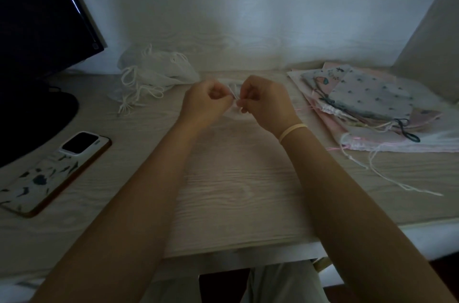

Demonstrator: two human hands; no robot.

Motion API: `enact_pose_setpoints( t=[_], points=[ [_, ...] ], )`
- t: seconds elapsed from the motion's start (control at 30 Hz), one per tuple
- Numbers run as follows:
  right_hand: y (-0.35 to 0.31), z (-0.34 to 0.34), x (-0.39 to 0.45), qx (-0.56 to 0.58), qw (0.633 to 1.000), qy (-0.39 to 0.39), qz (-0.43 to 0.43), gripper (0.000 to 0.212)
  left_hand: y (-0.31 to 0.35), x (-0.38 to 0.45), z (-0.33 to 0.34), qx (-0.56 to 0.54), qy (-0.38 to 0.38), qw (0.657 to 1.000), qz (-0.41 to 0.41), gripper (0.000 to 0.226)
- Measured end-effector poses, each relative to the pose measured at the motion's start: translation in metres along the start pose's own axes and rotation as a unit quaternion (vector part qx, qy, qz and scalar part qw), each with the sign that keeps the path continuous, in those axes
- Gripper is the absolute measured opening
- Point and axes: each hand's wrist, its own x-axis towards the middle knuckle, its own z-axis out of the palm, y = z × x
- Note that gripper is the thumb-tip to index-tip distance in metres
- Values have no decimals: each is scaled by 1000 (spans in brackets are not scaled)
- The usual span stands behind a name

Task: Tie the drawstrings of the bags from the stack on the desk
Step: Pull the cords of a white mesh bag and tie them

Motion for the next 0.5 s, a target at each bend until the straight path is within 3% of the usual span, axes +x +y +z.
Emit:
enact_pose_setpoints(
  t=[0.1,0.3,0.5],
  points=[
    [2,1,0,-6,1000,13,-7,19,-5,0,2,82,-64,995,9,12],
    [2,2,1,1,1000,14,-10,16,-4,1,2,103,-35,994,25,13],
    [2,2,1,-72,997,-3,-22,10,-4,0,3,100,-39,994,35,5]
  ],
)
